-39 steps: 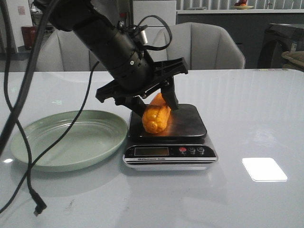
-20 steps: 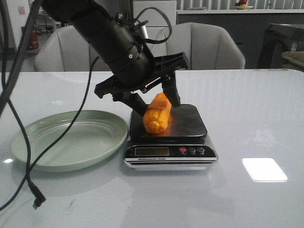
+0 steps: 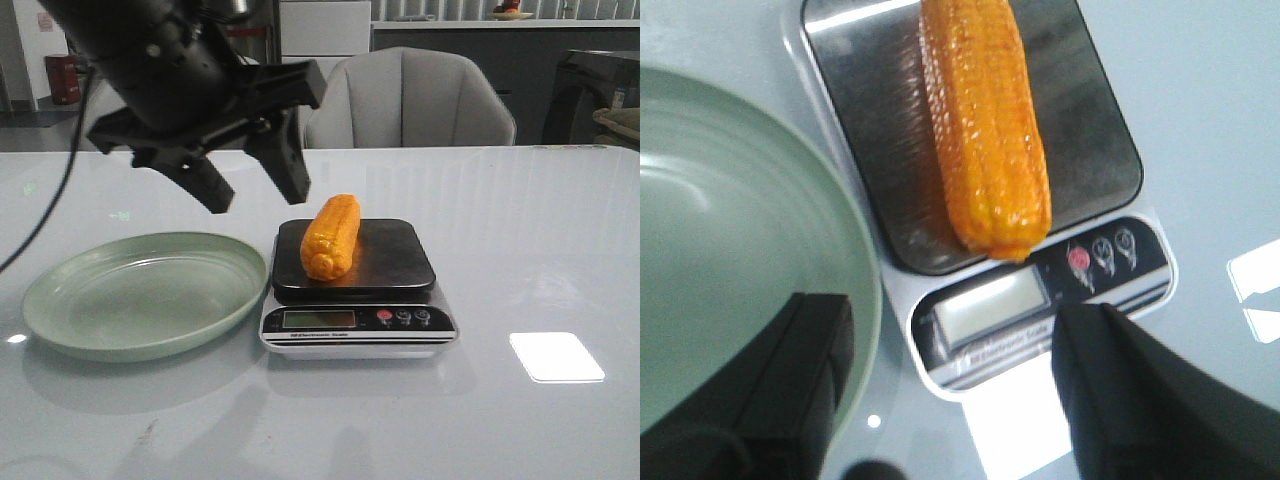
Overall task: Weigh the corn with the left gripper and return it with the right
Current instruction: 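Open the left gripper and lift it away from the corn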
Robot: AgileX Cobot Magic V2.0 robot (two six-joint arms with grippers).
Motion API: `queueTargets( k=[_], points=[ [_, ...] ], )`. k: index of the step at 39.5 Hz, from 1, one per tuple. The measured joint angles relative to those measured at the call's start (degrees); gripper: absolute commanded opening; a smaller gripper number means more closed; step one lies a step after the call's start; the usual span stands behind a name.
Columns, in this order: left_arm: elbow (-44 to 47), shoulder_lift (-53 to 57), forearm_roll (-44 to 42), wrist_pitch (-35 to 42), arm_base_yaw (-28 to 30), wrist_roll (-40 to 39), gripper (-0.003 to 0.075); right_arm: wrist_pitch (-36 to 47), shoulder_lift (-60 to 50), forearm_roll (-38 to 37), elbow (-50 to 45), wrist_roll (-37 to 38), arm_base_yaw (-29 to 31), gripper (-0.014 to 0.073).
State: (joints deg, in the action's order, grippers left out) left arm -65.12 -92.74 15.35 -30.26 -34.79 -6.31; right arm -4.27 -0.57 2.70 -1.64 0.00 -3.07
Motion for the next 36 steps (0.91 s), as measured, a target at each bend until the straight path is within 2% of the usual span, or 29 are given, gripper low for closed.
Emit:
queueTargets(
  k=[11, 20, 31, 36],
  points=[
    [13.1, 20.0, -1.9, 0.0, 0.0, 4.4, 0.0482, 0.0, 0.0, 0.0, 0.0, 0.0, 0.0, 0.0175],
    [22.7, 35.7, -2.9, 3.2, 0.0, 5.4, 0.0482, 0.0, 0.0, 0.0, 0.0, 0.0, 0.0, 0.0175],
    [29.9, 53.9, -7.0, 4.1, 0.0, 5.6, 0.0482, 0.0, 0.0, 0.0, 0.0, 0.0, 0.0, 0.0175],
    [32.7, 63.5, -8.8, 1.8, -0.1, 5.6, 0.0473, 0.0, 0.0, 0.0, 0.0, 0.0, 0.0, 0.0175]
  ],
)
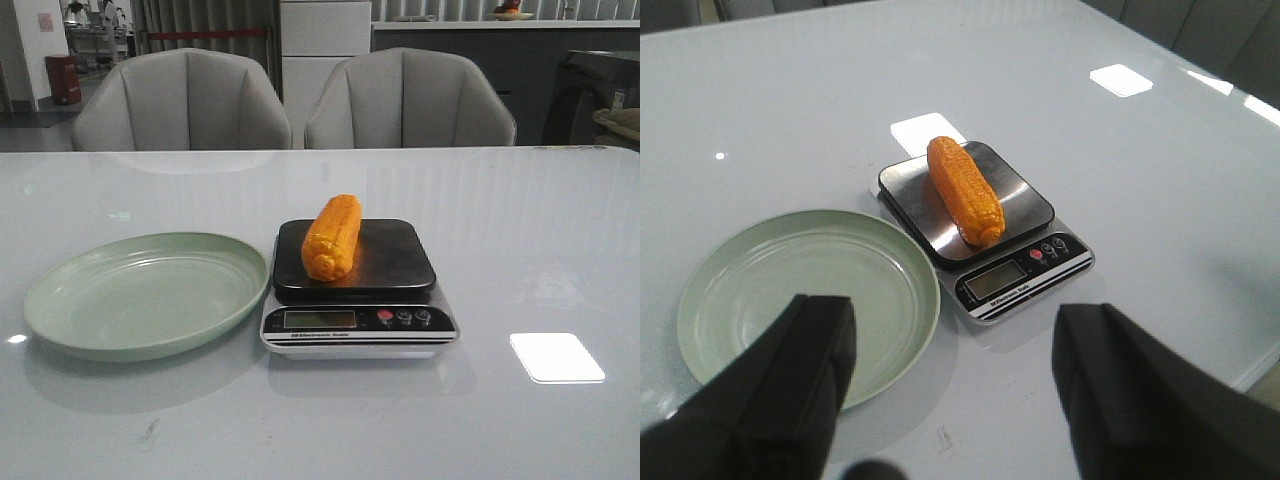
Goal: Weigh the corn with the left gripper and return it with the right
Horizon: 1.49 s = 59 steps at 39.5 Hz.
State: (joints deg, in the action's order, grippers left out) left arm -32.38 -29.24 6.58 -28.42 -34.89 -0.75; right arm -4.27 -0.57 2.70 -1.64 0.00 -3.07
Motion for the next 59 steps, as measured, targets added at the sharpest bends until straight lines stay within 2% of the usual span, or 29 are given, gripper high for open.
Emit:
queueTargets(
  k=[3, 7, 15, 21, 28, 32, 41, 49, 55, 59],
  points=[
    [1.9, 4.6, -0.9, -2.0, 0.0, 0.1, 0.0438, 0.0, 0.0, 0.0, 0.0, 0.0, 0.0, 0.0175],
    [4.3, 11.0, -1.6, -5.5, 0.0, 0.1, 0.0348, 0.0, 0.0, 0.0, 0.0, 0.0, 0.0, 0.0175],
    [8.0, 23.8, -1.8, -10.5, 0.0, 0.1, 0.0105, 0.1, 0.0, 0.0, 0.0, 0.0, 0.0, 0.0175],
    [8.6, 29.6, -2.2, -10.2, 0.0, 0.1, 0.0113, 2.6, 0.0, 0.0, 0.0, 0.0, 0.0, 0.0175],
    [10.2, 29.6, -2.3, -9.1, 0.0, 0.1, 0.0113, 8.2, 0.0, 0.0, 0.0, 0.0, 0.0, 0.0175],
    [10.8, 29.6, -2.3, -9.1, 0.0, 0.1, 0.0113, 8.5, 0.3, 0.0, 0.7, 0.0, 0.0, 0.0175],
    [11.1, 29.6, -2.3, -9.1, 0.0, 0.1, 0.0113, 3.6, 11.8, 0.0, 10.3, 0.0, 0.0, 0.0175],
    [11.1, 29.6, -2.3, -9.1, 0.0, 0.1, 0.0113, -4.9, 22.8, 0.0, 19.0, 0.0, 0.0, 0.0175],
    [11.1, 29.6, -2.3, -9.1, 0.0, 0.1, 0.0113, -10.9, 25.4, 0.1, 20.8, 0.0, 0.0, 0.0175],
    [11.1, 29.6, -2.3, -9.1, 0.0, 0.1, 0.0113, -12.1, 25.5, 0.1, 20.8, 0.0, 0.0, 0.0176]
  ],
)
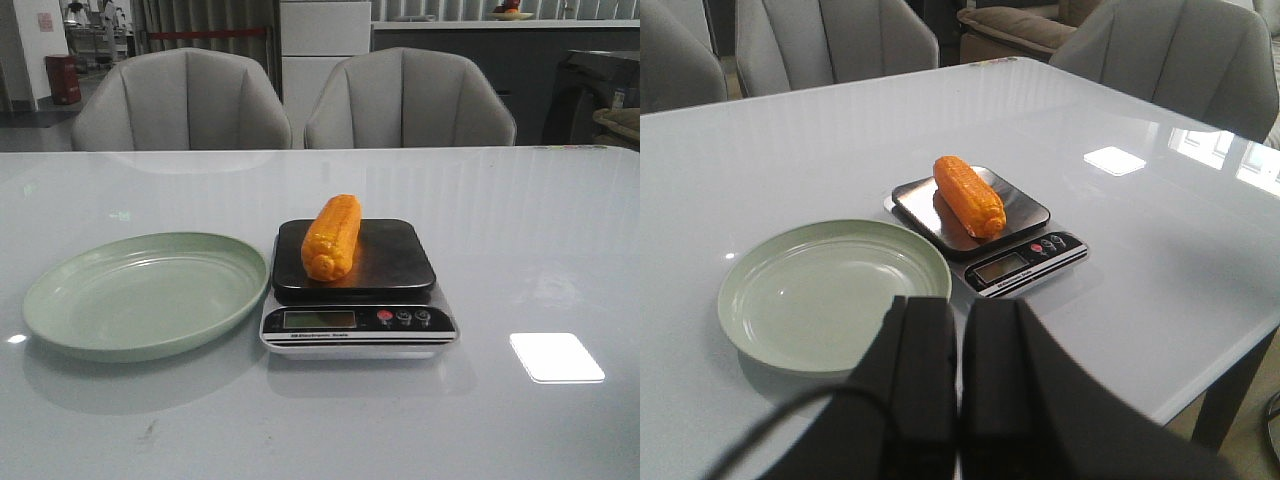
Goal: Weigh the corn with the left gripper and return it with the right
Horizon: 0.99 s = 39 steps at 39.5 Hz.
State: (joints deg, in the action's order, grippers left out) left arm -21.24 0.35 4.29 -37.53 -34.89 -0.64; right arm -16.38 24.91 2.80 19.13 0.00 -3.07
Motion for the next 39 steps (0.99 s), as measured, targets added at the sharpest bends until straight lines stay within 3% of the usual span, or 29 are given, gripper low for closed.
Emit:
queueTargets(
  k=[5, 12, 18, 28, 39],
  points=[
    [0.0, 0.0, 0.0, 0.0, 0.0, 0.0, 0.0113, -0.7, 0.0, 0.1, 0.0, 0.0, 0.0, 0.0223],
    [0.0, 0.0, 0.0, 0.0, 0.0, 0.0, 0.0113, -1.4, 1.2, 0.1, 0.1, 0.0, -0.4, 0.0458],
    [0.0, 0.0, 0.0, 0.0, 0.0, 0.0, 0.0113, -1.7, 4.0, 0.1, 1.4, 0.0, -3.8, 0.0580],
    [0.0, 0.0, 0.0, 0.0, 0.0, 0.0, 0.0113, -4.6, 13.7, 0.1, 8.5, 0.0, -12.5, 0.0595],
    [0.0, 0.0, 0.0, 0.0, 0.0, 0.0, 0.0113, -12.3, 31.5, 0.4, 23.4, 0.0, -24.6, 0.0589]
  ],
)
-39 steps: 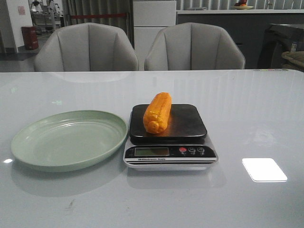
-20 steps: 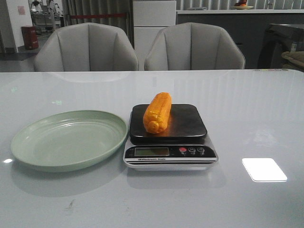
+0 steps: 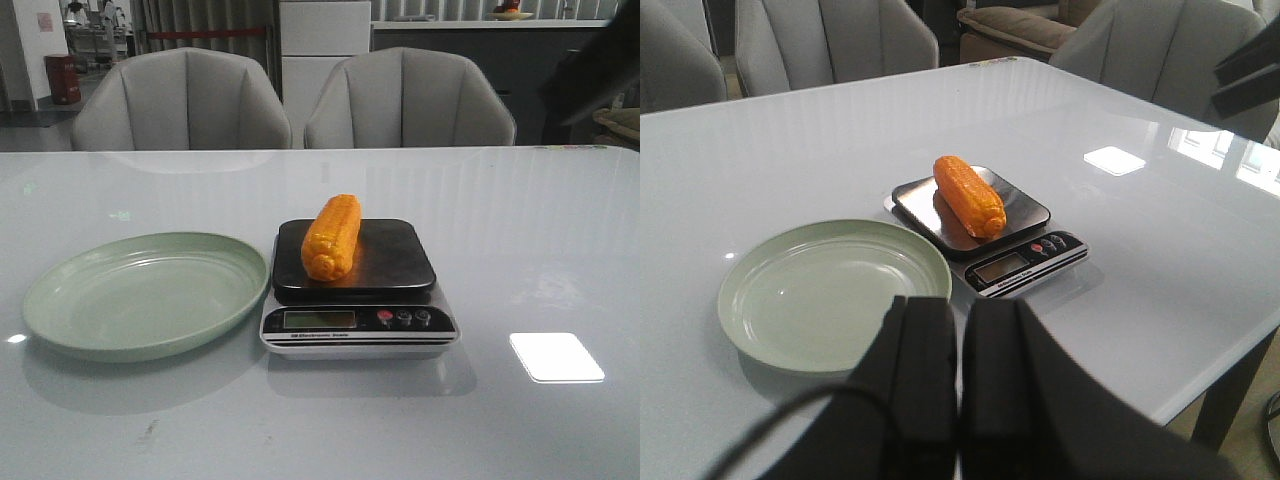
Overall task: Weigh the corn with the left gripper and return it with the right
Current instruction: 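Lower the right gripper over the corn and close on it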
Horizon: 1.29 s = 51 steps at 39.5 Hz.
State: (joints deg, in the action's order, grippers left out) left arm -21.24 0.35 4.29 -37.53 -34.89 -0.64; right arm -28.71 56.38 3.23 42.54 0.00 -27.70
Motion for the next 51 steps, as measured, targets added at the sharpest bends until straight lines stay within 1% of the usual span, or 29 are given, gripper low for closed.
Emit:
queueTargets(
  k=[5, 18, 25, 31, 40, 51],
  points=[
    [0.0, 0.0, 0.0, 0.0, 0.0, 0.0, 0.0113, -1.4, 8.4, 1.1, 7.3, 3.3, -3.4, 0.0589],
    [0.0, 0.0, 0.0, 0.0, 0.0, 0.0, 0.0113, -7.5, 29.0, 1.1, 25.5, 13.9, -7.3, 0.0589],
    [0.0, 0.0, 0.0, 0.0, 0.0, 0.0, 0.0113, -11.1, 38.5, -2.7, 33.5, 22.9, -8.8, 0.0589],
    [0.0, 0.0, 0.0, 0.0, 0.0, 0.0, 0.0113, -14.8, 44.9, -6.7, 39.4, 31.4, -8.9, 0.0589],
    [0.0, 0.0, 0.0, 0.0, 0.0, 0.0, 0.0113, -18.1, 52.2, -10.3, 44.9, 41.2, -8.9, 0.0589],
    [0.0, 0.0, 0.0, 0.0, 0.0, 0.0, 0.0113, -18.2, 57.8, -10.8, 46.9, 46.5, -9.3, 0.0589]
  ],
)
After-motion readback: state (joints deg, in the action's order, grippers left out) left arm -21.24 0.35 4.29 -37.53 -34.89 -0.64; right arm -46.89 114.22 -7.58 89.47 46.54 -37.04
